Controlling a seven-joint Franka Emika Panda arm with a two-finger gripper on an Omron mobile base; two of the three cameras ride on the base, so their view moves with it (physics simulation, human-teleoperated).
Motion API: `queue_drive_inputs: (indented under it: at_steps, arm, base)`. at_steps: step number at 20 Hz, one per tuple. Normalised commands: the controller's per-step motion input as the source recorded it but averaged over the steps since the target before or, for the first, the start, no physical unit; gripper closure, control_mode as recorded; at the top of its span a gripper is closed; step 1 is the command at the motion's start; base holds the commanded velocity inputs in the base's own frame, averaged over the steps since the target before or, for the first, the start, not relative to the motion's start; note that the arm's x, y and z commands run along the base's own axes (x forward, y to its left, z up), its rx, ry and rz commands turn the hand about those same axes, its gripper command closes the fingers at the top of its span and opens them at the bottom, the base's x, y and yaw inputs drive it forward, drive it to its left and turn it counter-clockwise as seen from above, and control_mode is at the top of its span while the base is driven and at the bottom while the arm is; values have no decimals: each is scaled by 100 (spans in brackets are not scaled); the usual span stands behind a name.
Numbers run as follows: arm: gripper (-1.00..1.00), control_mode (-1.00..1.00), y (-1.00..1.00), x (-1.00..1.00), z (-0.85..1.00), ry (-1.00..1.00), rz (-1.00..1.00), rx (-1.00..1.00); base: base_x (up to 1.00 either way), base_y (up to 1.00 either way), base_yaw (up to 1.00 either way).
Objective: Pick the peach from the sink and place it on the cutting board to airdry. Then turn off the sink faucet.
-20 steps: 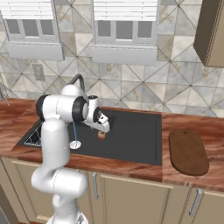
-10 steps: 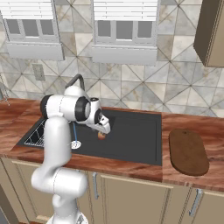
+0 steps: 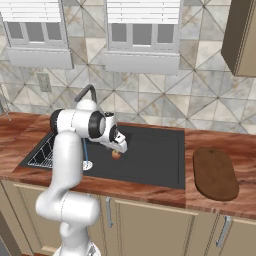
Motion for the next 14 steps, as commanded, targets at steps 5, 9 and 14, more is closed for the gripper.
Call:
queue_drive_inputs:
  at_steps: [5, 9, 14]
  arm:
    - [-100, -100, -4, 17, -11, 0, 0, 0]
    - [-100, -100, -4, 5, -8, 0, 0, 0]
    - [-100, -100, -1, 0, -5, 0, 0, 0]
  base:
    - [0, 0, 0]
    - [0, 0, 0]
    - [0, 0, 0]
